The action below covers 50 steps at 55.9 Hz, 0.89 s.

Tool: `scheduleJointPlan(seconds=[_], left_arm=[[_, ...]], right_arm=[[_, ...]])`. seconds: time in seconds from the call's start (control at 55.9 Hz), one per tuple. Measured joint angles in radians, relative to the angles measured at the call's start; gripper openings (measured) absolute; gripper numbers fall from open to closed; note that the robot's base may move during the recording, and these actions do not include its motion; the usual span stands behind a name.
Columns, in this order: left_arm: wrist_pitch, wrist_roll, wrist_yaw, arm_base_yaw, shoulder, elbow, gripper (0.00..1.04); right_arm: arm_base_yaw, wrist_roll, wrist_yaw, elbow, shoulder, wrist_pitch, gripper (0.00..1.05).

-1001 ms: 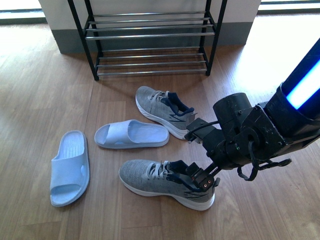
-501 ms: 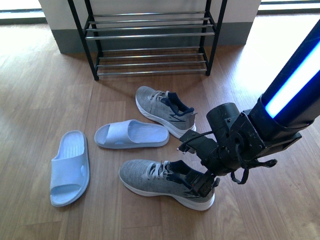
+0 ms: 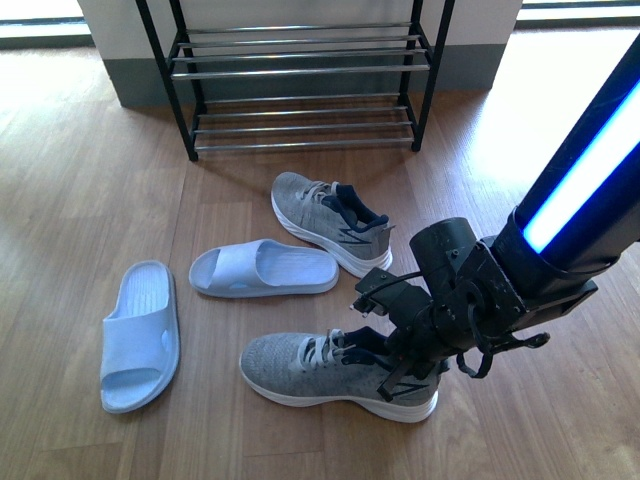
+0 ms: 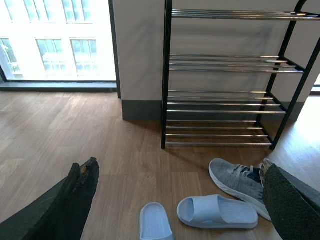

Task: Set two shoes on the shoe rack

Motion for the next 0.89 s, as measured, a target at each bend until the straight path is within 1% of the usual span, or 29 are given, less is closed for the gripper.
scheduleJointPlan(seconds=[0.072, 0.215, 0.358, 0.376, 0.465, 0.554, 0.662, 0.769, 0.841, 0.894], left_arm=[[0.000, 0.000, 0.000, 0.000, 0.000, 0.000, 0.95], [0.000, 0.000, 0.000, 0.000, 0.000, 0.000, 0.95], [0.000, 0.000, 0.000, 0.000, 0.000, 0.000, 0.95], [0.000, 0.000, 0.000, 0.000, 0.000, 0.000, 0.95], [0.000, 0.000, 0.000, 0.000, 0.000, 0.000, 0.95], [0.000, 0.000, 0.000, 0.000, 0.000, 0.000, 0.95], [0.000, 0.000, 0.000, 0.000, 0.000, 0.000, 0.95], [0.000, 0.000, 0.000, 0.000, 0.000, 0.000, 0.95], [0.000, 0.000, 0.000, 0.000, 0.000, 0.000, 0.95], [0.000, 0.000, 0.000, 0.000, 0.000, 0.000, 0.95]], right_arm=[[-0.004, 0.036, 0.021, -0.054, -0.031, 0.050, 0.01], [-0.030, 0.200, 0.062, -0.209, -0.179, 0.197, 0.01], [-0.091, 0.369, 0.111, -0.386, -0.397, 0.332, 0.01], [-0.106, 0.407, 0.119, -0.425, -0.449, 0.352, 0.01], [-0.158, 0.499, 0.138, -0.542, -0.619, 0.385, 0.01], [-0.242, 0.582, 0.145, -0.690, -0.866, 0.366, 0.01], [-0.310, 0.623, 0.124, -0.772, -1.064, 0.308, 0.01], [-0.379, 0.645, 0.075, -0.836, -1.284, 0.236, 0.01], [-0.439, 0.663, 0.014, -0.879, -1.456, 0.183, 0.01], [-0.462, 0.664, -0.015, -0.896, -1.521, 0.163, 0.01]])
